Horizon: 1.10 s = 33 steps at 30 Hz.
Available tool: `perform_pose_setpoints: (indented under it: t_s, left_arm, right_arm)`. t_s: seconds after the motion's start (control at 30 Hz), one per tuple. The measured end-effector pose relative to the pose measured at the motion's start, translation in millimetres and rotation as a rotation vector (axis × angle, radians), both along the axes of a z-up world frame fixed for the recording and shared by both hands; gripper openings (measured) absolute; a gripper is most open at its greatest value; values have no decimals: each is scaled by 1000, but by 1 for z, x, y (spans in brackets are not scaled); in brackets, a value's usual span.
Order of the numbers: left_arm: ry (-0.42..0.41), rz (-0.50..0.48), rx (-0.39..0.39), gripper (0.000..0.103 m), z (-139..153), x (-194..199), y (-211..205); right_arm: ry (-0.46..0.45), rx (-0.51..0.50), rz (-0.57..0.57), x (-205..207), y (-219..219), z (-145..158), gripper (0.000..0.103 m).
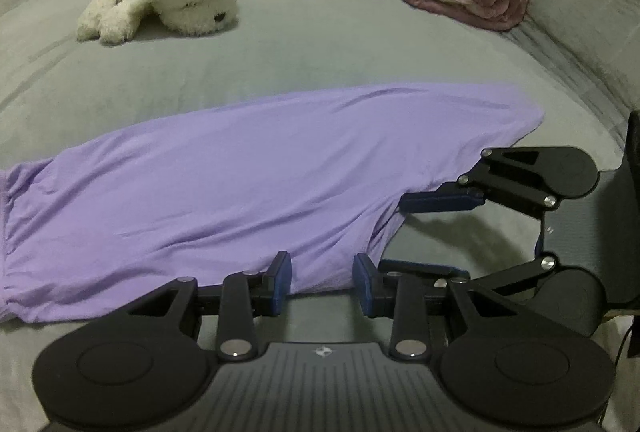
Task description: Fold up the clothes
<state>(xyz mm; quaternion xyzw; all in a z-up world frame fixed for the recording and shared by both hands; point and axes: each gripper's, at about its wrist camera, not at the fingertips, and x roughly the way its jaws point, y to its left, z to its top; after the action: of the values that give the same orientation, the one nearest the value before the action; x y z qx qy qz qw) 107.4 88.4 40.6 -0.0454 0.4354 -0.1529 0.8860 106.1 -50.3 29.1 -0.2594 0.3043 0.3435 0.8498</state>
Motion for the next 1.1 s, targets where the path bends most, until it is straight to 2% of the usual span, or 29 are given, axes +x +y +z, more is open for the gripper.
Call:
perform_pose_setpoints:
  t_s: [0.17, 0.33, 0.4, 0.43, 0.47, 0.57, 0.67, 0.8, 0.93, 1.1]
  left_arm:
    - [-23, -59, 71, 32, -5, -5, -16]
    - [-44, -59, 144, 32, -14, -1, -27]
    - [-52, -39, 164, 19, -14, 1, -26]
    - [-53, -28, 161, 12, -14, 1, -25]
    - [-47, -16, 144, 9, -13, 2, -21]
    - [-37, 16, 99, 7, -9, 5, -12]
    - [-37, 25, 66, 7, -4, 4, -9]
    - [-29, 33, 39, 7, 0, 4, -5]
    - [-21, 38, 19, 7, 1, 6, -3]
    - [-30, 26, 19, 7, 3, 5, -3]
  right_arm:
    - [-13, -5, -17, -5, -10, 0, 45]
    - [-4, 7, -99, 5, -26, 1, 44]
    - [-16, 8, -138, 6, -31, 3, 44]
    - [-8, 24, -159, 6, -35, 3, 42]
    - [7, 43, -182, 6, -39, 3, 39]
    - [101, 164, -276, 3, -54, 2, 29]
    - [162, 252, -307, 3, -65, 0, 28]
    - [123, 214, -286, 14, -64, -2, 28]
    - [104, 229, -322, 33, -68, -3, 29]
    - [39, 239, -330, 32, -70, -1, 31]
